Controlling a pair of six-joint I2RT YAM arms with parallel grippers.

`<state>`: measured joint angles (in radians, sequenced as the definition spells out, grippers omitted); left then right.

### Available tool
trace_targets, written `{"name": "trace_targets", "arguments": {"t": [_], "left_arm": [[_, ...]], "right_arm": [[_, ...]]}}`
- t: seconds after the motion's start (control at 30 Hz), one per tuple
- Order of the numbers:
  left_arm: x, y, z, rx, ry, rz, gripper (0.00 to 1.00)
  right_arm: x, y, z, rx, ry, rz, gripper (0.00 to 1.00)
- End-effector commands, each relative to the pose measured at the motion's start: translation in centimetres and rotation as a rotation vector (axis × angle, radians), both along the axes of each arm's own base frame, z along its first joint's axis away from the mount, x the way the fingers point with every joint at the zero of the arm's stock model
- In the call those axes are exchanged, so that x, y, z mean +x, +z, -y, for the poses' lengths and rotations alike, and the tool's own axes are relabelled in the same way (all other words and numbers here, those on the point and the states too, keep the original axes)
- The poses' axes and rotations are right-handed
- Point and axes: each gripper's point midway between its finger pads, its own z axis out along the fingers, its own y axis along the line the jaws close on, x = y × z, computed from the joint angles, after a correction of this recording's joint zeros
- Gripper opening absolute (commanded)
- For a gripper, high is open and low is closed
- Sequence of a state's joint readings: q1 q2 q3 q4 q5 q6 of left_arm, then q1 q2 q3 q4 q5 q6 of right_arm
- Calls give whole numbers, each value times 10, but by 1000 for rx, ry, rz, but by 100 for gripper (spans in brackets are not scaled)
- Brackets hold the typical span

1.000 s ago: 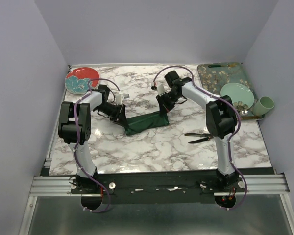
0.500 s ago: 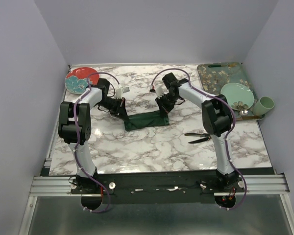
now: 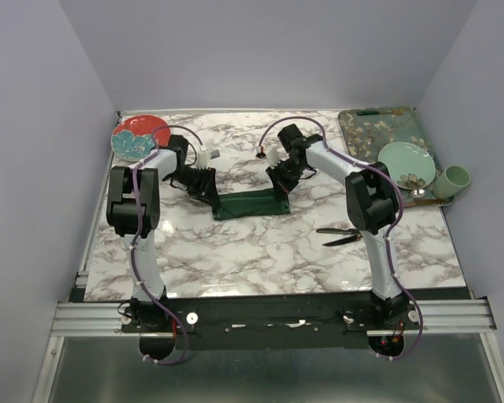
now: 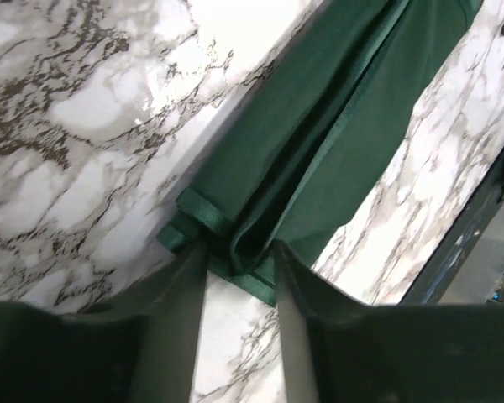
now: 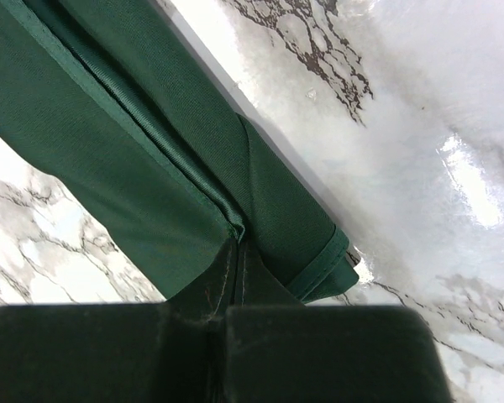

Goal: Fold the napkin into a case and place the utensils inside
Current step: Fold the 2/3-rectangle-folded napkin at the center of the board.

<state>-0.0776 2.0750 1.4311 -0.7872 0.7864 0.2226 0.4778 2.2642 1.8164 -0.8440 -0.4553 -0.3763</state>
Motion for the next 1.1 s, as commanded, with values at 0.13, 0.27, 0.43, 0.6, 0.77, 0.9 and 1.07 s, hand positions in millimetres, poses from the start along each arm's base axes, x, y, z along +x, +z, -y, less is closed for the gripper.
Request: {"name": "trace_targets", "arguments": {"t": [0.13, 0.27, 0.43, 0.6, 0.77, 0.9, 1.07], "left_arm": [[-16, 42, -19, -60, 12, 174, 59], [-44, 27, -22, -42, -32, 128, 58], [-50, 13, -12, -29, -47, 89, 59], [-37, 7, -2, -12, -49, 120, 59], [-35, -2, 13, -2, -78, 93, 56], [-36, -10, 13, 39, -78, 60, 42], [-52, -5, 5, 53, -134, 15, 5]], "right_arm": [[1, -19, 13, -82, 2, -23, 1], [1, -18, 14, -84, -3, -24, 1], [-3, -21, 16, -89, -6, -33, 1], [-4, -23, 16, -89, -9, -39, 1], [-6, -23, 14, -85, -7, -44, 1], [-9, -22, 14, -85, 4, -50, 1], [-20, -20, 16, -88, 34, -61, 1]]}}
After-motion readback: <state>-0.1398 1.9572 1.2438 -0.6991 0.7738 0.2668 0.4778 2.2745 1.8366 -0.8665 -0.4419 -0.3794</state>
